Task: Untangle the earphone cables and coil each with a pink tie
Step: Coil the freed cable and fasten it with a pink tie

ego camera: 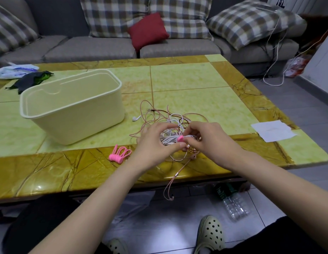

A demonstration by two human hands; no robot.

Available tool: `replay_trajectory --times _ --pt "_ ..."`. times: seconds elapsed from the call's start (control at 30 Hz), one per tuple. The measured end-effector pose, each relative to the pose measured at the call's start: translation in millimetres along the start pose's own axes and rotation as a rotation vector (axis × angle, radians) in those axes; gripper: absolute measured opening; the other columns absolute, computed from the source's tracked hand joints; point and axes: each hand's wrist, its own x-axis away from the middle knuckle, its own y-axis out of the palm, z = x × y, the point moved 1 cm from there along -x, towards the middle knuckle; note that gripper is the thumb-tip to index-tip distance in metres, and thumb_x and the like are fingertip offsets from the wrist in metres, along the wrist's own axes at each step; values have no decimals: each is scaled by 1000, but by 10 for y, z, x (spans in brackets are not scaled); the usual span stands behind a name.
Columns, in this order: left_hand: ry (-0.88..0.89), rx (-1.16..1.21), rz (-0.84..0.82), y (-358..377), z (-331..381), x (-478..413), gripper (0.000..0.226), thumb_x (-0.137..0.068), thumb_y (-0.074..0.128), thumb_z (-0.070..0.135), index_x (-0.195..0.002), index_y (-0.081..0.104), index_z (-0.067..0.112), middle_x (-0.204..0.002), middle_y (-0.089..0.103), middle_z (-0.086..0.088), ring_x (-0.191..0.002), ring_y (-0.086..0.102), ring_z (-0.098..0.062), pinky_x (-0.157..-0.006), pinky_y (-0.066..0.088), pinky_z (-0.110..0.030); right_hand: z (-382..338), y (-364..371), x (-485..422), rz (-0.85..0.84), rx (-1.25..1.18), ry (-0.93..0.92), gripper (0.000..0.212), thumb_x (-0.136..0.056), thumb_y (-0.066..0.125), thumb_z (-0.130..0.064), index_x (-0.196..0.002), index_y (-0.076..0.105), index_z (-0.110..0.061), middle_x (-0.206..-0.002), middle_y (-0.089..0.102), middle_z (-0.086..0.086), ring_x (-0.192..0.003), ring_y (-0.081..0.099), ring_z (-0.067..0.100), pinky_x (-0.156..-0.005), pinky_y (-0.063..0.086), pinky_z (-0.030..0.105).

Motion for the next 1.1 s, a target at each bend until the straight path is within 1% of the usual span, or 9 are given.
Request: replay_trajectory --times 0.1,0.2,0.33,0.5,0.57,0.7,0.83,0.97,1.1 --pt "37 -49 -29 -6 66 -54 38 -63 63 56 -96 66 39 -106 65 18 -114 52 -9 -102 37 -44 -42 -16 -22 -21 29 -19 6 -88 62 -22 -89 64 -17 -79 68 1 -69 64 12 -59 52 27" --pt "40 111 -5 -48 97 -78 15 -77 75 28 -89 69 22 -89 69 11 -92 64 -4 -92 47 -29 -70 -73 -38 -41 22 -43 5 -89 59 -20 -88 64 -19 -80 69 0 -70 63 11 -60 48 22" --pt "-15 335 8 -94 85 -67 5 -82 70 15 -81 66 13 -81 70 0 -77 65 -5 -77 49 -15 -121 -86 -46 -16 -38 -22 5 -92 58 -23 -96 56 -26 -81 62 -9 -68 64 9 -57 49 18" --pt "-92 457 76 -76 17 -58 5 -90 59 14 -89 63 11 -82 70 -5 -72 63 -8 -70 49 -18 -160 22 -12 68 -147 74 47 -87 64 -30 -126 41 -19 -107 53 -9 -79 61 4 -71 51 24" --pt "-113 488 98 -65 0 -63 7 -92 57 13 -87 61 13 -83 70 -8 -71 62 -10 -69 49 -20 -165 121 2 17 -225 126 44 -85 67 -31 -121 45 -19 -104 59 -9 -78 64 6 -63 50 16" --pt "-88 459 104 -30 -1 -46 14 -93 55 13 -81 59 19 -76 65 -1 -64 57 -3 -62 43 -18 -195 231 0 -8 -364 171 15 -86 66 -21 -97 56 -20 -80 68 -1 -64 66 6 -60 53 24" --pt "-58 360 146 -54 -15 -28 13 -93 56 14 -81 58 19 -79 58 5 -72 53 -8 -70 44 -26 -239 178 3 23 -452 202 6 -92 57 -11 -89 62 -13 -71 64 5 -48 56 -4 -39 36 6" --pt "-100 404 196 -48 -20 -4 18 -93 54 11 -77 53 19 -82 63 -5 -77 61 -15 -75 50 -29 -227 157 -24 68 -395 177 8 -90 61 -15 -89 69 -12 -68 63 1 -50 57 -1 -41 37 6" --pt "-147 634 221 -33 -2 27 13 -95 50 8 -83 55 12 -73 63 -4 -66 62 -9 -67 51 -22 -216 148 -63 48 -493 163 9 -90 62 -15 -84 67 -13 -67 63 0 -52 58 0 -52 48 15"
